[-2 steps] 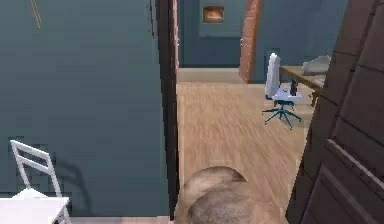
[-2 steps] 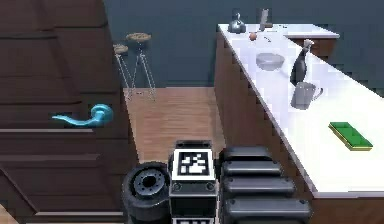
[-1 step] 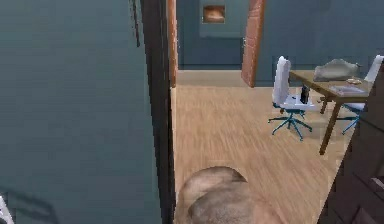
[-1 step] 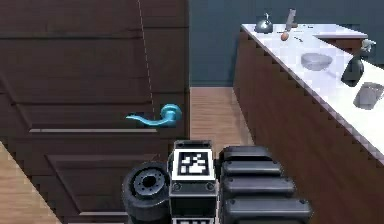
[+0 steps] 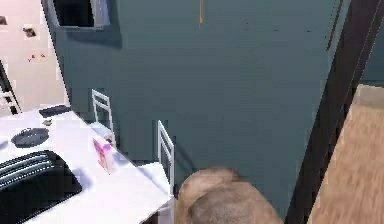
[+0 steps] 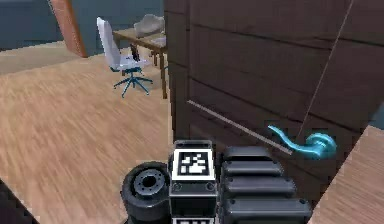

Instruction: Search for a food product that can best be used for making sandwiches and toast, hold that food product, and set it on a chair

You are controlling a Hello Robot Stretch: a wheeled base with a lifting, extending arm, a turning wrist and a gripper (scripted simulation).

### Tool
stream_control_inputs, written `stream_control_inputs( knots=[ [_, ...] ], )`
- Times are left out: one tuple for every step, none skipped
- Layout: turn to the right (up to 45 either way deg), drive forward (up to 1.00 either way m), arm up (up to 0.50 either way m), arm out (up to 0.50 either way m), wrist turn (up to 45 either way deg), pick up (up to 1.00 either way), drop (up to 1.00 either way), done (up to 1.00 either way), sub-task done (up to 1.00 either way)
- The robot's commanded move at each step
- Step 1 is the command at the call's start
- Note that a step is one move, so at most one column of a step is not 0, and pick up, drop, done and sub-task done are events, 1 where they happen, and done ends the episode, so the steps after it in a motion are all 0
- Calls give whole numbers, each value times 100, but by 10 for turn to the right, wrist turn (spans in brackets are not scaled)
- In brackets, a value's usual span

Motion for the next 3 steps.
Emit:
stream_control_inputs(
  knots=[
    [-450,0,0,0,0,0,0,0,0],
    [450,0,0,0,0,0,0,0,0],
    [450,0,0,0,0,0,0,0,0]
  ],
)
